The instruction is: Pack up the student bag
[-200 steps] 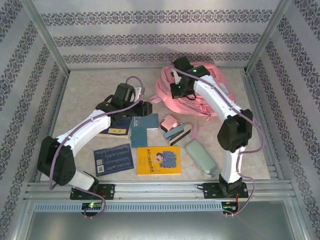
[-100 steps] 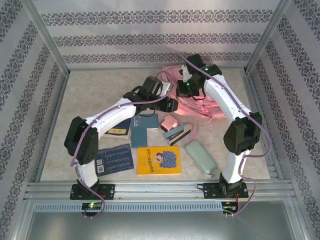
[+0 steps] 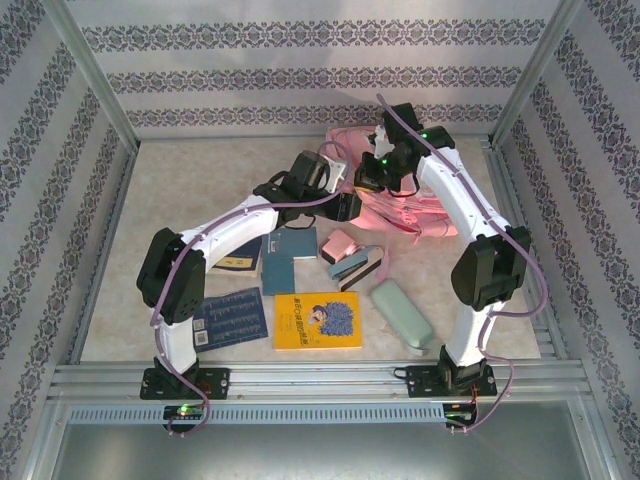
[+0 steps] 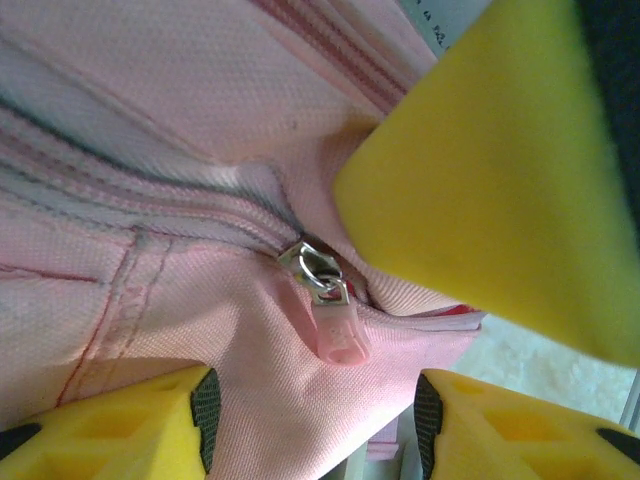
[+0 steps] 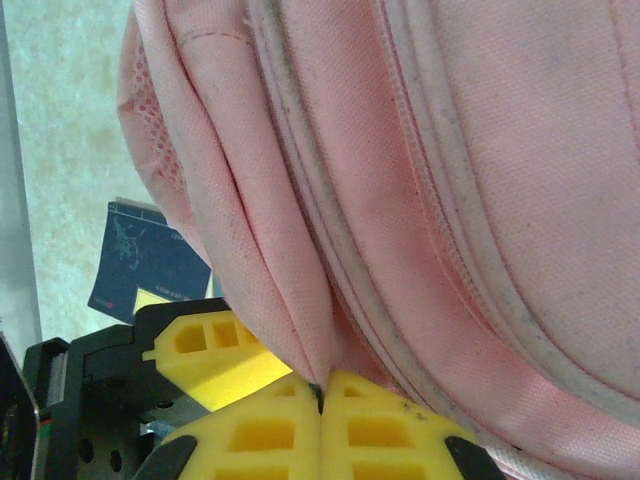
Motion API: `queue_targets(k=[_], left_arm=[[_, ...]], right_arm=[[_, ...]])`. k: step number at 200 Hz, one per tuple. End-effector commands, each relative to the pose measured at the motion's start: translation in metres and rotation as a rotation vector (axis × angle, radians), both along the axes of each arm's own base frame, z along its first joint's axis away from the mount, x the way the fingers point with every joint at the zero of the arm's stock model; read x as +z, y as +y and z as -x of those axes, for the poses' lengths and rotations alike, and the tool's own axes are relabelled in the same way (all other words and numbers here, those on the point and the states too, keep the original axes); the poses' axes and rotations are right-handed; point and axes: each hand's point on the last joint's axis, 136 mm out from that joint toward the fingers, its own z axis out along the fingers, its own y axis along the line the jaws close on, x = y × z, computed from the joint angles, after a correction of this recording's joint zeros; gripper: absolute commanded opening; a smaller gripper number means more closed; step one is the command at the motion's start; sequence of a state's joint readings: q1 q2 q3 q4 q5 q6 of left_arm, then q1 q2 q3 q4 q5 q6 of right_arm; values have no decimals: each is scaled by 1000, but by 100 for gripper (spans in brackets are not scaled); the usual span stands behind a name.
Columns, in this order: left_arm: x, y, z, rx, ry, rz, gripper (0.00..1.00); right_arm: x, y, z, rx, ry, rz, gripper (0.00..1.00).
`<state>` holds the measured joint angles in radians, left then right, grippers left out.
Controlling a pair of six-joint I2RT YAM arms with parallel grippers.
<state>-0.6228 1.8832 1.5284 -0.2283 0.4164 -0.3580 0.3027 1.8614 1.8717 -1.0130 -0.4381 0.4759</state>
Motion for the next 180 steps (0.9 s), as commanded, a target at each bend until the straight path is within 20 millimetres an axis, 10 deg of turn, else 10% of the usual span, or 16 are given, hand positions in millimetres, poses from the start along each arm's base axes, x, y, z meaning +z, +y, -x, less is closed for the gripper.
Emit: queue_targets(k=[1,78,180], left_arm=[[9,-7,-1,-30,-76,56,56],[-4,-9,-15,9,-58,11,59],[-15,14,-17,61,-73,-84,9]], right_arm=[[38,14,18,33,-24,-124,0],[43,27,28,48,7,-191,0],[31,13,35,59,-5,-55,0]])
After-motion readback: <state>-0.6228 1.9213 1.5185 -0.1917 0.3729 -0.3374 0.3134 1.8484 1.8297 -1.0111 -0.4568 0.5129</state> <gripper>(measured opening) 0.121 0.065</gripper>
